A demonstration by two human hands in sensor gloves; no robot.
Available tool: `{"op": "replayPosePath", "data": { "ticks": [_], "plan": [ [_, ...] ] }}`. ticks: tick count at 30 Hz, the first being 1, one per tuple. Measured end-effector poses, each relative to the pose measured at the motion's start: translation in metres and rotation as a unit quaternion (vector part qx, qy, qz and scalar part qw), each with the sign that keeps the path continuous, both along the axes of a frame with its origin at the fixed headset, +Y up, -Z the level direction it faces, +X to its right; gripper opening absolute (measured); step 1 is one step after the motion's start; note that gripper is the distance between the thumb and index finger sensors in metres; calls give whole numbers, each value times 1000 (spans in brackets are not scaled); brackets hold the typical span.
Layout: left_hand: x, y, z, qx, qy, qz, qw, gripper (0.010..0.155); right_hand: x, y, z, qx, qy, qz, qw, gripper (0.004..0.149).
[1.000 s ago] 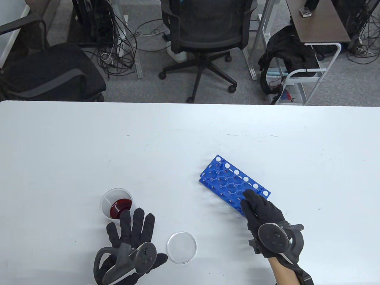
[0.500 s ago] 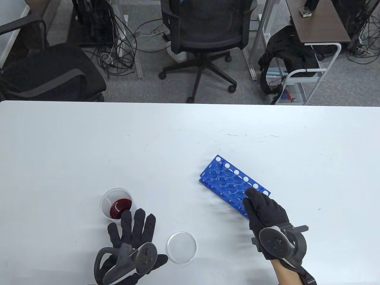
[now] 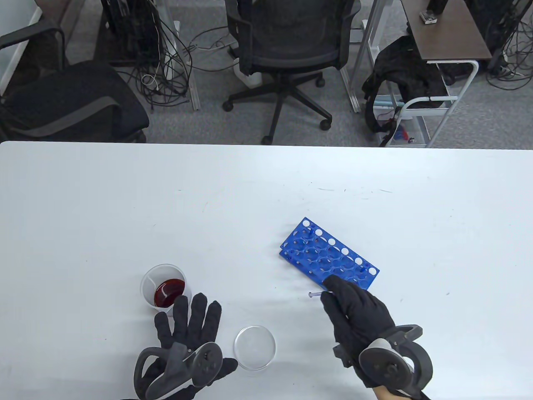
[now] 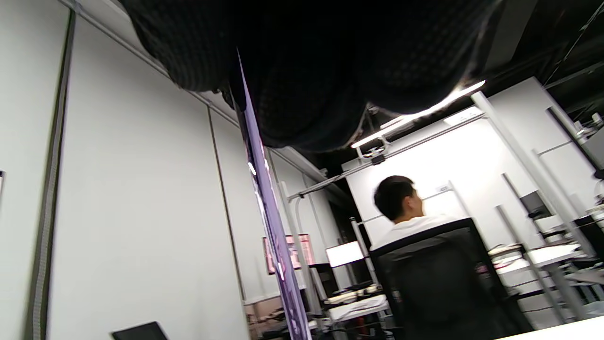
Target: Dip glass rod and spread liquid on culture dish
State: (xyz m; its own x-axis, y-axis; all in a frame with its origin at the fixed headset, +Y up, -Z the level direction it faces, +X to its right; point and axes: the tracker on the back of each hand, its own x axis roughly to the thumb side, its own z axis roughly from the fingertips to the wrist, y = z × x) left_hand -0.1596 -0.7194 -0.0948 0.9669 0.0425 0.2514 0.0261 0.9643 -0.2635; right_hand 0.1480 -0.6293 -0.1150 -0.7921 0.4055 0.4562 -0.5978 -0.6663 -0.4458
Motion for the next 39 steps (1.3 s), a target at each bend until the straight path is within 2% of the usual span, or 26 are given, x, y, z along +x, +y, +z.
{"op": "replayPosePath", "data": {
  "ticks": [5,9,14,24,29,31,36,39],
  "plan": [
    [1,0,0,-1,-4,1,1000,110,-29,2,14,6,69,-35,997,43],
    [2,0,1,2,-7,0,1000,110,-53,-4,24,10,106,-28,994,43],
    [3,-1,1,2,-9,1,1000,110,-78,-23,31,-3,138,-13,990,43],
    [9,0,4,22,-23,8,999,110,-103,-66,32,-15,178,23,984,43],
    [11,9,12,104,-37,47,993,109,-104,-70,31,-17,175,30,984,43],
    [13,15,18,165,-38,74,983,105,-104,-69,32,-16,173,29,984,43],
    [18,22,31,290,-24,137,947,81,-104,-69,31,-15,169,23,985,43],
    [22,23,36,331,-31,147,932,68,-103,-69,32,-16,171,13,985,43]
  ]
}}
